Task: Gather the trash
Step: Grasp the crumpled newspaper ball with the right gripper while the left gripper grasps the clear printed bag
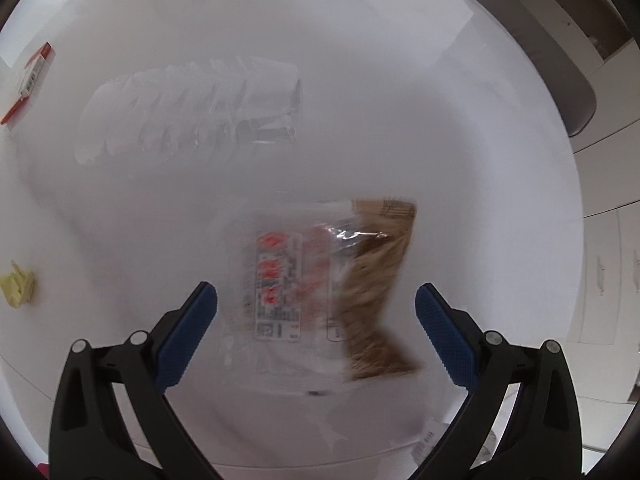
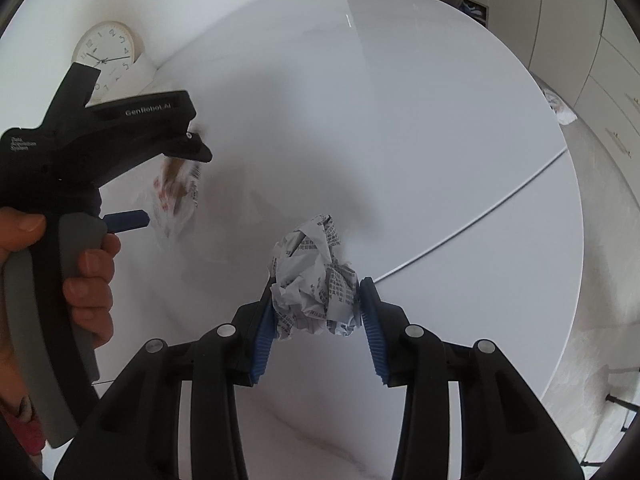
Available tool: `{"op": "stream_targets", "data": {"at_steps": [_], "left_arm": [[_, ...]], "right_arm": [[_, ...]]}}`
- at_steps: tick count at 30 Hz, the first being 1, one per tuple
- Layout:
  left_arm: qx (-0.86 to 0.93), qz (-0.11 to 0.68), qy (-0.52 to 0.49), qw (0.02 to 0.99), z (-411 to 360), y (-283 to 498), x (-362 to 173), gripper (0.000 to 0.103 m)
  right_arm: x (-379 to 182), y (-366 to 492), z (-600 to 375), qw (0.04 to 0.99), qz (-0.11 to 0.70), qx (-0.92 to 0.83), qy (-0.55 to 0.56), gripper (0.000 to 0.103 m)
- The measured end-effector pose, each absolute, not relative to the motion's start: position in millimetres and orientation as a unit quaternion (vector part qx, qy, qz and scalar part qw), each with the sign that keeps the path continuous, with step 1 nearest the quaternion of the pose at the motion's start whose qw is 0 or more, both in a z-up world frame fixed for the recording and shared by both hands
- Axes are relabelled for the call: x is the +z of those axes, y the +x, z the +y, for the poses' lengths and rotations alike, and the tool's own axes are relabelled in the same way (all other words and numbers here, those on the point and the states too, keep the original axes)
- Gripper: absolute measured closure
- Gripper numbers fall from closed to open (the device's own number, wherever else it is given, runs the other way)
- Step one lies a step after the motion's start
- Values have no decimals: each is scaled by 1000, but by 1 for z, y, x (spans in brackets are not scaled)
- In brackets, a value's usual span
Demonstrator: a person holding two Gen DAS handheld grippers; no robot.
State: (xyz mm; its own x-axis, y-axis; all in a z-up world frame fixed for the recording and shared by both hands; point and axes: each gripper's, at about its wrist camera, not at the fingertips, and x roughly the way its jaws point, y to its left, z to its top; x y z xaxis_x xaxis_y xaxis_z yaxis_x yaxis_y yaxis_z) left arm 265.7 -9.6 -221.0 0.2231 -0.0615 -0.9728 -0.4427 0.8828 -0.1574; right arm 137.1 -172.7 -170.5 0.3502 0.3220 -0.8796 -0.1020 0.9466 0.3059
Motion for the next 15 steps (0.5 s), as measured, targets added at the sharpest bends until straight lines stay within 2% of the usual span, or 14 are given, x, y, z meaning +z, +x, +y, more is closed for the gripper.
{"op": "stream_targets", "data": {"at_steps": [1, 3, 5, 8, 15], "left_arm": [[129, 612, -205, 753, -10, 265, -223, 10], [129, 612, -207, 752, -9, 264, -225, 24], [123, 615, -211, 749, -9, 262, -228, 32], [113, 614, -205, 754, -9, 262, -228, 33], [74, 606, -171, 773, -7, 252, -220, 45]], "right_arm": [[-171, 138, -173, 815, 556, 130, 101, 62], [-172, 140, -173, 814, 556, 129, 103, 62], [-172, 141, -174, 814, 557, 129, 104, 62], [-171, 143, -174, 814, 557, 128, 105, 61], [-171, 135, -177, 815, 556, 127, 104, 61]]}}
